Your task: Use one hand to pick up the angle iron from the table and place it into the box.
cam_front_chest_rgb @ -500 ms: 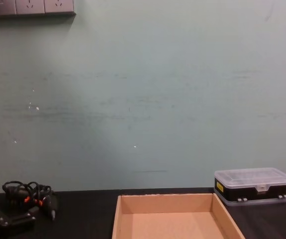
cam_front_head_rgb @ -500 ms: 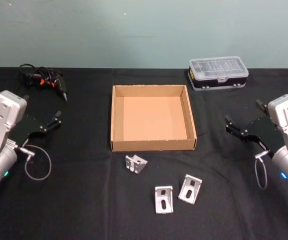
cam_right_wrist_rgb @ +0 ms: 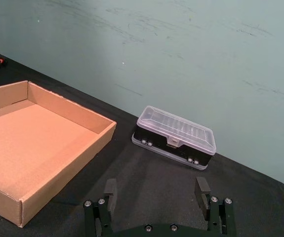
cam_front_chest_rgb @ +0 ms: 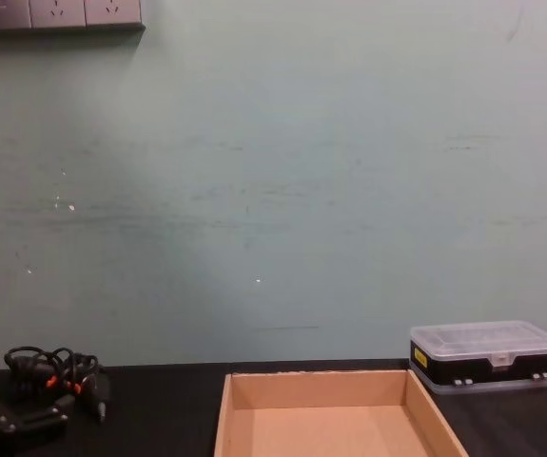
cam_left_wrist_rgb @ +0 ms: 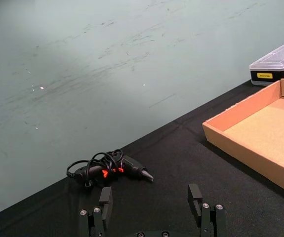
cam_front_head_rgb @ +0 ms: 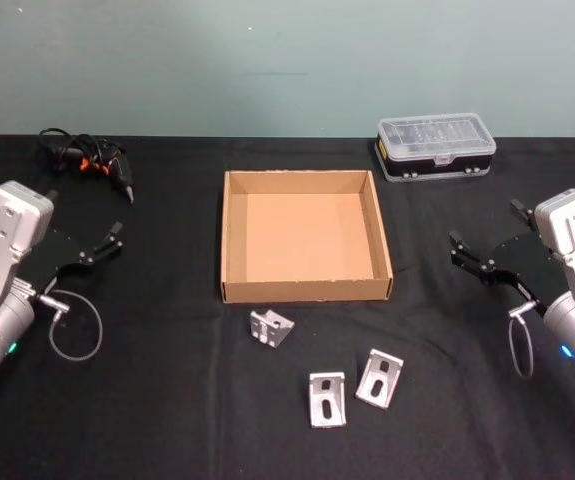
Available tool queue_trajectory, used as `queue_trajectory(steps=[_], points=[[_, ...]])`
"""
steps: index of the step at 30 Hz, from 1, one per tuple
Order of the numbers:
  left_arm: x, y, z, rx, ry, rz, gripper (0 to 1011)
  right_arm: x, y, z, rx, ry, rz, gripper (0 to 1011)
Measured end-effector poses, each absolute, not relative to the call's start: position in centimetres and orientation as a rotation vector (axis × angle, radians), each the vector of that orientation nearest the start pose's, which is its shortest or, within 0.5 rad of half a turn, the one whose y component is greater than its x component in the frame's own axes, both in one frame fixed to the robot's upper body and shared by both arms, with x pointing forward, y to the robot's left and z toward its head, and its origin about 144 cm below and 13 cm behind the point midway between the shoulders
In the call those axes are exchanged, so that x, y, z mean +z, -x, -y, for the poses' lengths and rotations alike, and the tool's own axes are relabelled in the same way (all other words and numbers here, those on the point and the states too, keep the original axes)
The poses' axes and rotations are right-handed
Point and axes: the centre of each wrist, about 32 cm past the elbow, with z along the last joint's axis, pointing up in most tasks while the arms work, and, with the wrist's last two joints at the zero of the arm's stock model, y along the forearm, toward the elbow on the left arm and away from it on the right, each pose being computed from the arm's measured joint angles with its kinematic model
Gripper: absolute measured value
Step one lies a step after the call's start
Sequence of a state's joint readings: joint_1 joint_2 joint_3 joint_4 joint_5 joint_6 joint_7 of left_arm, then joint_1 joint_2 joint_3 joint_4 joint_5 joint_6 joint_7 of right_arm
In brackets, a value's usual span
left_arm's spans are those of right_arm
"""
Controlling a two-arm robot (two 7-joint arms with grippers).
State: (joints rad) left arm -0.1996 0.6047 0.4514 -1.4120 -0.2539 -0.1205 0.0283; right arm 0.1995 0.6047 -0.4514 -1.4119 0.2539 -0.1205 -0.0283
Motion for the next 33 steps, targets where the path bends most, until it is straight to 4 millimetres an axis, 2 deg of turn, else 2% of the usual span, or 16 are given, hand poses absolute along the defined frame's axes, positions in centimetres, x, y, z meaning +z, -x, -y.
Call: queue_trajectory(steps=[33], points=[[113.98,-48.86,-30.96,1.248,-0.304,0.285,1000,113.98,-48.86,30.96,-1.248,0.304,0.285,1002]])
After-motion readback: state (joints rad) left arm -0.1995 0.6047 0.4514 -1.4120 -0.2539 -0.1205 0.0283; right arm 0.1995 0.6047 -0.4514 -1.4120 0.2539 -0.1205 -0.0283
